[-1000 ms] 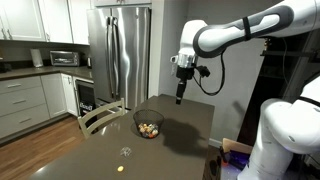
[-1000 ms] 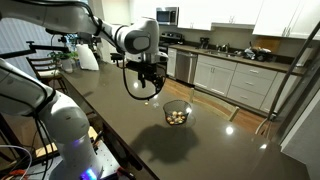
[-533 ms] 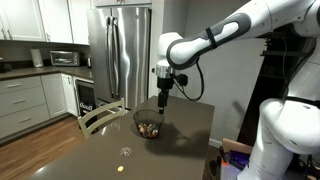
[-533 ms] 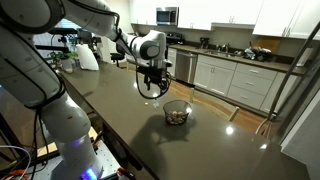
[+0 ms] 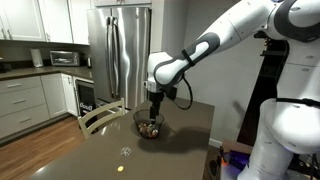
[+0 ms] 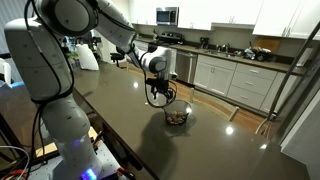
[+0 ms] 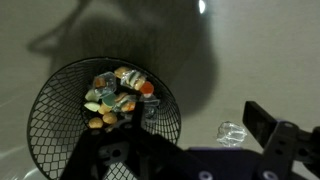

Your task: Move the basket to the right

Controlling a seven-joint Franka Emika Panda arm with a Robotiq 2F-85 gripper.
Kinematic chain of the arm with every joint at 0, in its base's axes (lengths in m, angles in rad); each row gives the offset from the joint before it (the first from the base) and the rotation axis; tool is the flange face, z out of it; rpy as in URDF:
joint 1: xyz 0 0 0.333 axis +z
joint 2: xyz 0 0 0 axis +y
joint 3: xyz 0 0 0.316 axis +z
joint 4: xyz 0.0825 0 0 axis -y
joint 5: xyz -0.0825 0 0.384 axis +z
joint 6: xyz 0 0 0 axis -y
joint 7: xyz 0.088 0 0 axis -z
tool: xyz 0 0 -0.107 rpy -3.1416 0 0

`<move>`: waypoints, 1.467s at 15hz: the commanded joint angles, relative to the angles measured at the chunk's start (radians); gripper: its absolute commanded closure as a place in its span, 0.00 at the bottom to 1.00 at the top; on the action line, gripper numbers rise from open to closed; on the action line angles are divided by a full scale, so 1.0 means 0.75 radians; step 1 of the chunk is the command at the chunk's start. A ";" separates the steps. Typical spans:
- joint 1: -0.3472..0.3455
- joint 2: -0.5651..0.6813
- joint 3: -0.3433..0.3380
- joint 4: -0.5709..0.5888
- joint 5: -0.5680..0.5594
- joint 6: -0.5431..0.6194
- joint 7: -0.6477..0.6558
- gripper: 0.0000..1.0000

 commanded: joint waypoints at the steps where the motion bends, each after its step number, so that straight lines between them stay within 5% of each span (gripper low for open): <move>1: -0.041 0.117 0.041 0.033 0.032 0.096 -0.066 0.00; 7: -0.062 0.251 0.085 0.032 0.039 0.227 -0.076 0.00; 8: -0.068 0.266 0.093 0.031 0.039 0.243 -0.081 0.07; 9: -0.074 0.281 0.101 0.031 0.034 0.253 -0.086 0.27; 16: -0.101 0.311 0.120 0.032 0.009 0.272 -0.088 0.74; 19: -0.104 0.306 0.121 0.042 0.003 0.262 -0.083 0.93; 22: -0.107 0.295 0.121 0.064 0.001 0.256 -0.080 0.98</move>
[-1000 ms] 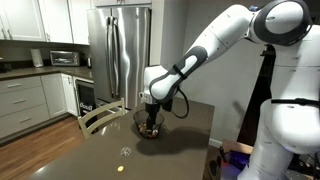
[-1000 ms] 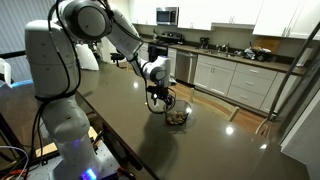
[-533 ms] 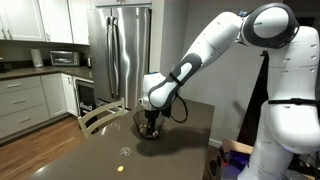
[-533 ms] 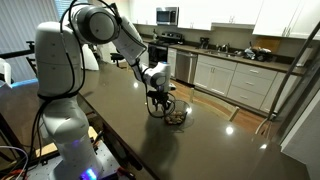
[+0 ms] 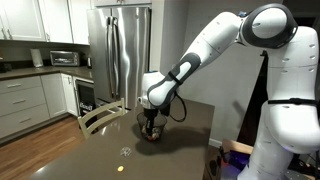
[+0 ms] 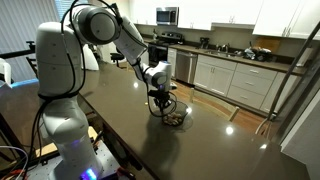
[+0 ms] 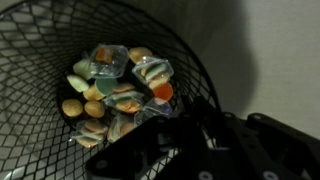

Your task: Move the basket to the right

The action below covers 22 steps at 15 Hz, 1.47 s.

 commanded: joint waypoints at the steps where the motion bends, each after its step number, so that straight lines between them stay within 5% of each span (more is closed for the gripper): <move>1: -0.029 -0.004 0.017 0.032 -0.013 0.000 -0.027 0.99; 15: -0.016 0.036 -0.194 0.161 -0.443 -0.044 0.424 0.96; 22: -0.077 0.137 -0.280 0.213 -0.423 -0.065 0.533 0.96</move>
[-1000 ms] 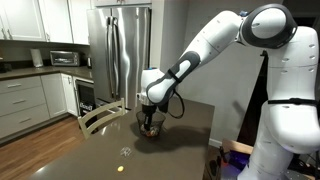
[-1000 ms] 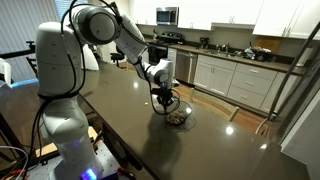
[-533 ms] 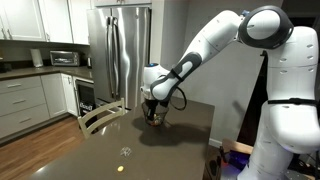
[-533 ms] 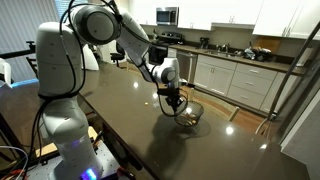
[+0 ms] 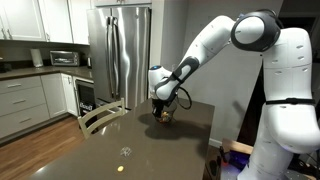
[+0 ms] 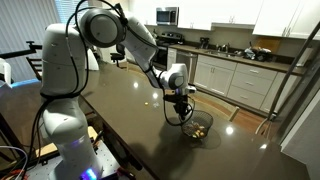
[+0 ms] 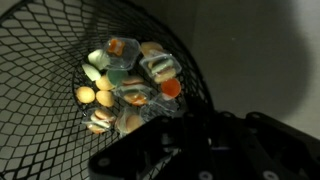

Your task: Move the basket to the right

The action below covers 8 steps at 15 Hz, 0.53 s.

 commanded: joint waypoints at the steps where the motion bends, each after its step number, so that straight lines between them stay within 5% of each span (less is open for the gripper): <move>1: -0.059 0.071 -0.025 0.076 0.007 -0.044 0.054 0.96; 5: -0.106 0.126 -0.051 0.115 0.025 -0.057 0.070 0.95; 6: -0.112 0.135 -0.053 0.123 0.029 -0.060 0.072 0.72; 8: -0.122 0.139 -0.047 0.132 0.042 -0.065 0.065 0.64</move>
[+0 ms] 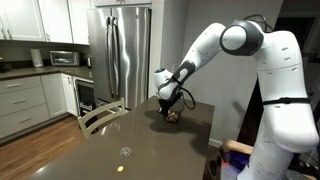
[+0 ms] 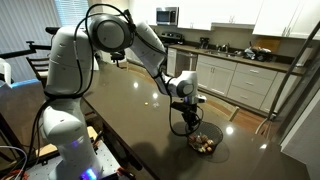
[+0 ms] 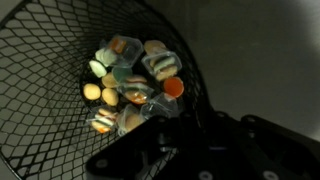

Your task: Move the basket to the right

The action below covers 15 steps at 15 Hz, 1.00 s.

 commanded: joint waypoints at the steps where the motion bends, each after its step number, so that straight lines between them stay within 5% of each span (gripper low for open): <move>1: -0.011 0.018 0.012 0.053 0.034 -0.052 0.022 0.56; 10: 0.101 -0.123 0.008 0.052 -0.102 -0.138 0.123 0.02; 15: 0.192 -0.246 0.045 0.028 -0.310 -0.205 0.264 0.00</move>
